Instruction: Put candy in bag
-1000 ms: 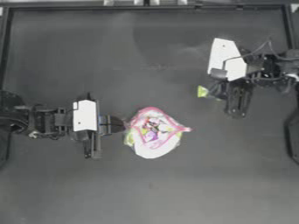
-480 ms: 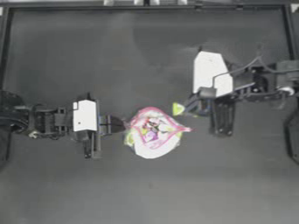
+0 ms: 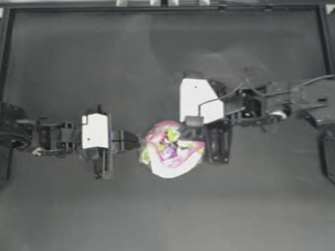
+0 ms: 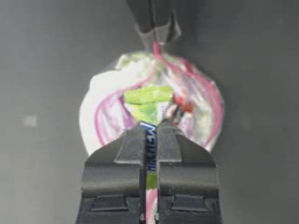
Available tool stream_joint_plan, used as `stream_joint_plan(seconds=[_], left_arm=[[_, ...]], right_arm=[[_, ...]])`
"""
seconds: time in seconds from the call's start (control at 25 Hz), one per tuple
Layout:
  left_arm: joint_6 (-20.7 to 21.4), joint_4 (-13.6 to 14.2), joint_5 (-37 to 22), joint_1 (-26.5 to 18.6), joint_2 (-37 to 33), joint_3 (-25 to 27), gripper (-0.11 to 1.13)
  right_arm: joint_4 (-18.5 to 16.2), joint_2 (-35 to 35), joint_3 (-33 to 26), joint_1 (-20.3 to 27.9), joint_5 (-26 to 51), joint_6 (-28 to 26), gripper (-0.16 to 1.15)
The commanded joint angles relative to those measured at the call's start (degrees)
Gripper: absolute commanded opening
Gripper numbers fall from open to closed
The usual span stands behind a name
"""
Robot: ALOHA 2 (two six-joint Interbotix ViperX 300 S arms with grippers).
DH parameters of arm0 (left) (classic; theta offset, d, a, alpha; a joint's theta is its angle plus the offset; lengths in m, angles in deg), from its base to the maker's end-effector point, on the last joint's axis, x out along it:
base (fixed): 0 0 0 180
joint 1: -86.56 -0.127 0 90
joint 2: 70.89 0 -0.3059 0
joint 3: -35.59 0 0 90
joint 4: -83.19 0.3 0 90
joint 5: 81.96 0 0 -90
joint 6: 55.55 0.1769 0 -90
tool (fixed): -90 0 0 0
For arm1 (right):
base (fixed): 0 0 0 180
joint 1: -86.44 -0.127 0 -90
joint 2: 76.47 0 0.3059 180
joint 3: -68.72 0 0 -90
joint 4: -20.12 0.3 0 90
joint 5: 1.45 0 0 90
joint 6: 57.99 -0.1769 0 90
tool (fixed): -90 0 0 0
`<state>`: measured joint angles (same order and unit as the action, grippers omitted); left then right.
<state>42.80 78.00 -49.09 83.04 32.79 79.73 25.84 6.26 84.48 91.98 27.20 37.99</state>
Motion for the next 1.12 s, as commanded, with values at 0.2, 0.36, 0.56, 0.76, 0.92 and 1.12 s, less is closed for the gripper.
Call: stream_joint_plan(seconds=[0.2,0.36,0.56,0.76,0.92,1.12], left_arm=[[0.09,0.0,0.35,0.26,-1.32,-0.88,0.06],[0.09,0.0,0.44,0.44,-1.23,-0.79,0.06],[0.09,0.0,0.44,0.44,-1.23,-0.79,0.06],[0.09,0.0,0.44,0.62,-1.23,-0.88,0.06],[0.09,0.0,0.44,0.7,-1.23,-0.88,0.06],[0.09,0.0,0.35,0.7,-1.23,-0.79,0.06]], right_arm=[[0.18,-3.34,-2.55,-0.97,-1.93,0.0,0.19],[-0.09,-5.19,-2.72,-0.97,-2.37,0.0,0.19],[-0.44,-6.94,-3.08,-0.97,-2.46,0.0,0.19],[-0.62,-7.56,-3.16,-0.88,-2.37,0.0,0.22],[-1.23,-7.65,-3.08,-0.97,-2.37,0.09,0.29],[-0.88,-7.91,-2.9,-0.97,-2.2,0.0,0.6]])
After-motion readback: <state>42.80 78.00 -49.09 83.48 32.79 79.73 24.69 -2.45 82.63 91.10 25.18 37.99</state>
